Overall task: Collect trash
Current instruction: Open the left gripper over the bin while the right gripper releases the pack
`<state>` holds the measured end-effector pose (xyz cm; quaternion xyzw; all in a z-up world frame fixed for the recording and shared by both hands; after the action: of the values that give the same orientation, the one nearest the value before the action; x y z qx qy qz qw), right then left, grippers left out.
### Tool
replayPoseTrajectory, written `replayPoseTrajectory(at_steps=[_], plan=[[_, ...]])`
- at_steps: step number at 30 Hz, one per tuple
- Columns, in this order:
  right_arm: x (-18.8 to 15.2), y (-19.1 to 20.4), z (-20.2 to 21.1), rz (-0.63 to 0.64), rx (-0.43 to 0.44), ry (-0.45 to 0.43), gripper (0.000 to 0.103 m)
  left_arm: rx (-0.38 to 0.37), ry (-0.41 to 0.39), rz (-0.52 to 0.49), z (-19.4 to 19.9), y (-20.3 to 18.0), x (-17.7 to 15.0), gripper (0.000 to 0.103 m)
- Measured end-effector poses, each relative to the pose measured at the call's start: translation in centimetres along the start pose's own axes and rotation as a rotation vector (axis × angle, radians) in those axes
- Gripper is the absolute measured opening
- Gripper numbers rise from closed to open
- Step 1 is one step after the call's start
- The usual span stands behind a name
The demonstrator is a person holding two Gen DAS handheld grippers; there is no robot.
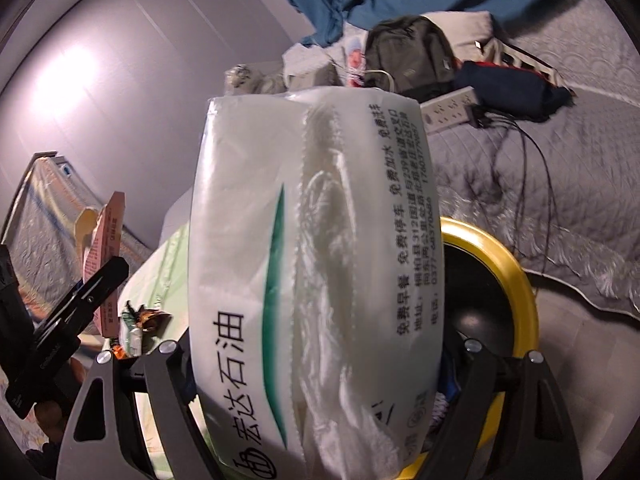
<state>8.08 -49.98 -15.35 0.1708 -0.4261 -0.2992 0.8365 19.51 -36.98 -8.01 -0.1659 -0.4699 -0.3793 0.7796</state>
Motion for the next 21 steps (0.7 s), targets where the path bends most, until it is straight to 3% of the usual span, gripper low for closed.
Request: replayPoseTrajectory(at_steps=[6,14,18,20,21], plan=[[-0.4,-2.5,-1.0,-0.031,-0.047,0.019,0.08,-0.013,0.039,-0.001,-2.8,-1.5,-0.7,0.06],[-0.8,-4.5,-2.0,-0.055,-0.129,0.042,0.08,-0.025,0.151,0.064,-7.1,-1.3,-2.6,0.06],[-0.6,-4.6,-2.1,-0.059,-0.133,0.05,0.08,-0.017,0.155,0.063,-7.6,-1.4,-2.7,0.061],[-0.5,-4.6,-2.1,-0.054,-0.142,0.047,0.082,-0.026,0.156,0.075,-7.7,-1.4,-2.7,0.067],[-0.4,-4.9,-2.1,-0.059,-0.158,0.043,0.083,-0.024,0.156,0.091,-7.6,-1.2,-2.7,0.083]])
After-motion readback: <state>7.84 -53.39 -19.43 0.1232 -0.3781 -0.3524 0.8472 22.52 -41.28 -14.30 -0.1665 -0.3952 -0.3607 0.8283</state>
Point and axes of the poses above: each gripper's, at about its wrist camera, not at the fingertips, and z roughly against the way its jaws point, y to its left, x to its top, the point moved 10 cm from there along -z, roughly the way its jaws point, and after that the axes turned 3 degrees about -z, right-handed, at the moved point
